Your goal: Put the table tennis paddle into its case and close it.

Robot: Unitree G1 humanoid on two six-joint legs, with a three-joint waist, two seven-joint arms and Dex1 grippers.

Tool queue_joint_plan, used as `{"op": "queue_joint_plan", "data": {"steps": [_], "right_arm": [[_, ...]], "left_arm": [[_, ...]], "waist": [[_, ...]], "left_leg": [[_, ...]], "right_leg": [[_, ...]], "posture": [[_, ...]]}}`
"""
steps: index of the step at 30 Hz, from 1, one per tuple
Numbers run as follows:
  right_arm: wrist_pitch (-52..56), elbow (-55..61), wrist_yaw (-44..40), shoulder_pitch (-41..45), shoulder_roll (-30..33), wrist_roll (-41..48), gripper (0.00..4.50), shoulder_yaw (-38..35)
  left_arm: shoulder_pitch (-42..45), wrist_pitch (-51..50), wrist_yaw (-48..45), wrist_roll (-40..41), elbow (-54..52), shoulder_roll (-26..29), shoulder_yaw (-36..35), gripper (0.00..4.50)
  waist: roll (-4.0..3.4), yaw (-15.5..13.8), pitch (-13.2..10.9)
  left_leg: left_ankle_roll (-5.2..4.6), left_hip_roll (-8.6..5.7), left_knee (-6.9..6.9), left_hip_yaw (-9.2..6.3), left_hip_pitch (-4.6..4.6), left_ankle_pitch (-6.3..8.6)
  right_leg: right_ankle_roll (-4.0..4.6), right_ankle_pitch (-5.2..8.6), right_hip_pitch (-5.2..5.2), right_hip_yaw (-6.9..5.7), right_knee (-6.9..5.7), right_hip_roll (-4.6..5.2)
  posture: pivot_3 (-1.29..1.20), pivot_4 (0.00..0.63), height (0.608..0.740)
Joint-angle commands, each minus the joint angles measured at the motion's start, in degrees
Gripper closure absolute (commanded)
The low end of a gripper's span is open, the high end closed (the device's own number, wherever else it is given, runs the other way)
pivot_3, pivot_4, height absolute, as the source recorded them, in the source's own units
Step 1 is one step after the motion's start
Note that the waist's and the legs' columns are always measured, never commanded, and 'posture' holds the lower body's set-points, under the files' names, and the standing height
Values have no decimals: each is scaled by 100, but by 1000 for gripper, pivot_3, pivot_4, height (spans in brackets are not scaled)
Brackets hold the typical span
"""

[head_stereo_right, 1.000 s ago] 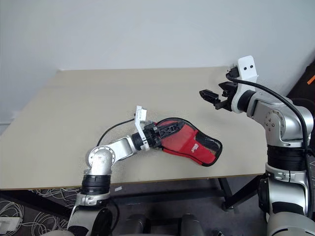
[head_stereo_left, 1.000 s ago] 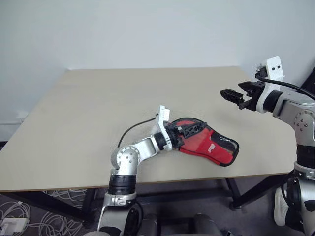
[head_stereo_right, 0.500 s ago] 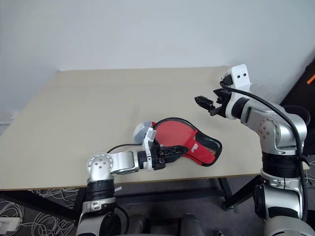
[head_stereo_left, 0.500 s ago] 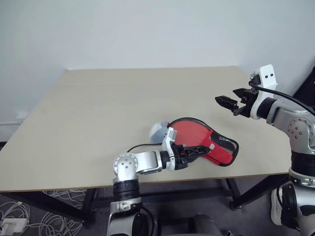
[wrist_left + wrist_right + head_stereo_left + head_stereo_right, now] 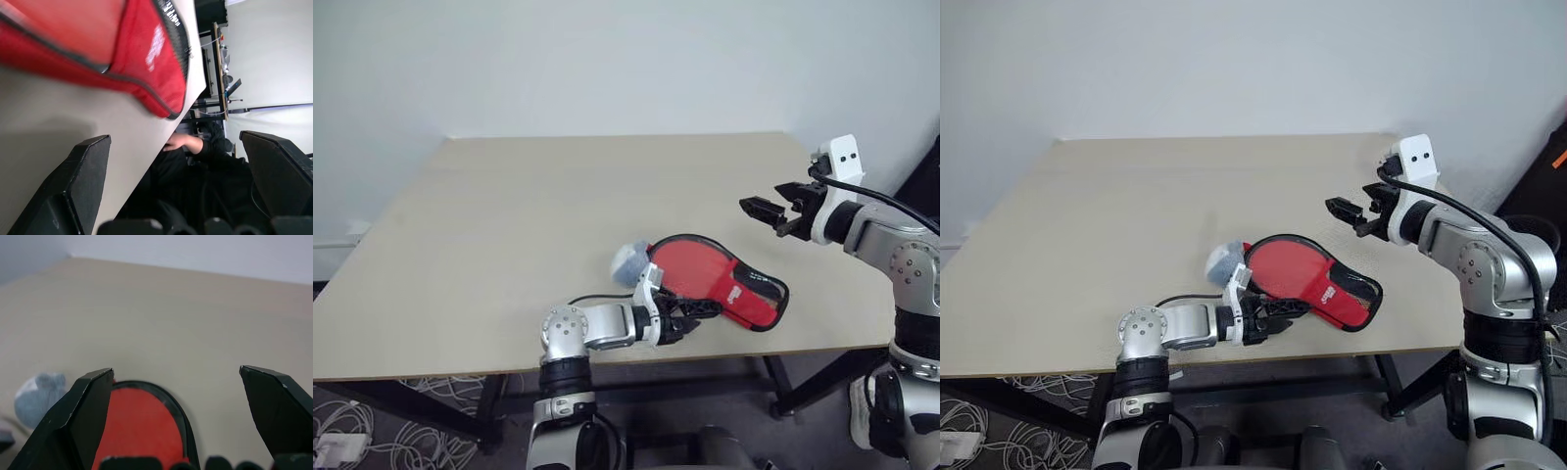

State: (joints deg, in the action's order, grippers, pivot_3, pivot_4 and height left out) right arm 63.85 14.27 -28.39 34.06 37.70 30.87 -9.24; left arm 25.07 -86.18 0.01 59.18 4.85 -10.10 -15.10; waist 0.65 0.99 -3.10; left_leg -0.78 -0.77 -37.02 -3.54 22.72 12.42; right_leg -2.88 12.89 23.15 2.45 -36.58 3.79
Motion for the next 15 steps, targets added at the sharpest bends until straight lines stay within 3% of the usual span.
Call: {"op": "queue_joint_plan", "data": {"steps": [1, 5, 11, 15], "right_arm": [[-87, 680, -579, -736, 834, -76, 44, 296], [-383, 1311, -1133, -1595, 1464, -60, 44, 687], [-820, 1733, -1310, -2165, 1681, -309, 44, 1021], [-1066, 1881, -1304, -2381, 1727, -570, 44, 1330]], "left_arm": [[278, 871, -1422, -208, -1203, 915, 709, 0], [347, 2131, -2812, -872, -2003, 2208, 1436, 0], [309, 3591, -3834, -1866, -2267, 3338, 1854, 0], [341, 4349, -4106, -2370, -2139, 3793, 1812, 0]], "waist": [[4, -7, -2], [-15, 68, 6], [1, 21, 2], [7, 16, -1]], "left_leg": [[0, -1, 1, 0, 0, 0], [10, 9, 14, 14, -12, 4], [8, 8, 4, 13, -6, 6], [8, 9, 2, 13, -4, 6]], "right_leg": [[0, 1, 0, 0, 2, 1], [7, 1, 10, 13, -2, -5], [3, 4, 7, 10, 6, -2], [2, 4, 6, 9, 6, 0]], "posture": [[0, 0, 740], [0, 0, 740], [0, 0, 740], [0, 0, 740]]}}
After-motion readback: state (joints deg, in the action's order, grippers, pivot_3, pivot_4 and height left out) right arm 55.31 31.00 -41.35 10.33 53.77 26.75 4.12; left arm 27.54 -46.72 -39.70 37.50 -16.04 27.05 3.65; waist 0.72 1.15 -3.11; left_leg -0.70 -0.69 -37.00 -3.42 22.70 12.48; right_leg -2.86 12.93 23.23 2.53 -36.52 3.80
